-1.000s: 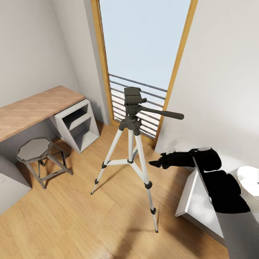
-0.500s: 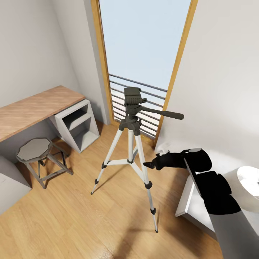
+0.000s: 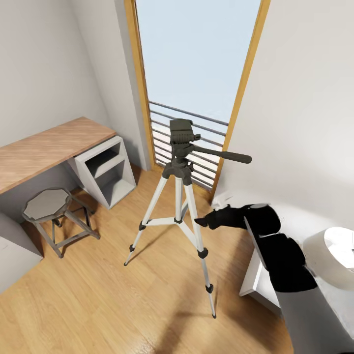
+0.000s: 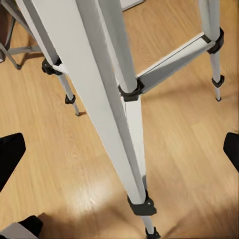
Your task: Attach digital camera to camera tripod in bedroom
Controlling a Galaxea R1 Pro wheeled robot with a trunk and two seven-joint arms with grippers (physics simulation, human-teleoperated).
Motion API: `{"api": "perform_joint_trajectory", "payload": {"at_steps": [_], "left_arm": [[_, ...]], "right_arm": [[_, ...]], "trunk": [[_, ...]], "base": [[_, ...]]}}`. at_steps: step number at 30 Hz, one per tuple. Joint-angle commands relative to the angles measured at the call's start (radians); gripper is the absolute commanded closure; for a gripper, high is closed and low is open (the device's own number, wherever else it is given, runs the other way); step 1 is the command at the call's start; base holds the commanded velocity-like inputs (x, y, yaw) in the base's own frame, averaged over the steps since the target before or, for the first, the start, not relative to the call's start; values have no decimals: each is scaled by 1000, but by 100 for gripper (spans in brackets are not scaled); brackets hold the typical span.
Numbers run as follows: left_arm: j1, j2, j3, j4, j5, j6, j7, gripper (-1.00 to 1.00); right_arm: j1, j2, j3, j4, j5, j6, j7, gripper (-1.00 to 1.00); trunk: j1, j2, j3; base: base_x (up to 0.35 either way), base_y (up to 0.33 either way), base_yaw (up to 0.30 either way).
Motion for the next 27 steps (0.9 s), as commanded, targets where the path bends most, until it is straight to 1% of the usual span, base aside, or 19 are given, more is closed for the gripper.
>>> {"api": "perform_joint_trajectory", "payload": {"at_steps": [1,2,5,6,10,16,24,27], "left_arm": [[-1,0,-8,0,5,1,3,100],[-1,0,-8,0,5,1,3,100],[-1,0,-8,0,5,1,3,100],[-1,0,-8,0,5,1,3,100],[-1,0,-8,0,5,1,3,100],[-1,0,-8,0,5,1,3,100],[-1,0,-8,0,5,1,3,100],[-1,0,-8,0,5,1,3,100]], "right_arm": [[-1,14,1,13,11,2,-10,-100],[-1,29,1,27,10,0,-26,-100],[-1,71,2,71,10,-41,-69,-100],[-1,92,3,96,9,-63,-88,-100],[-1,125,6,139,8,-96,-115,-100],[-1,133,9,149,8,-104,-122,-100],[-1,137,10,174,8,-122,-132,-100],[-1,157,9,210,9,-157,-151,-100]], "trunk": [[0,-2,-1],[0,-2,-1],[0,-2,-1],[0,-2,-1],[0,-2,-1],[0,-2,-1],[0,-2,-1],[0,-2,-1]], "base": [[0,0,0],[0,0,0],[0,0,0],[0,0,0],[0,0,0],[0,0,0],[0,0,0],[0,0,0]]}}
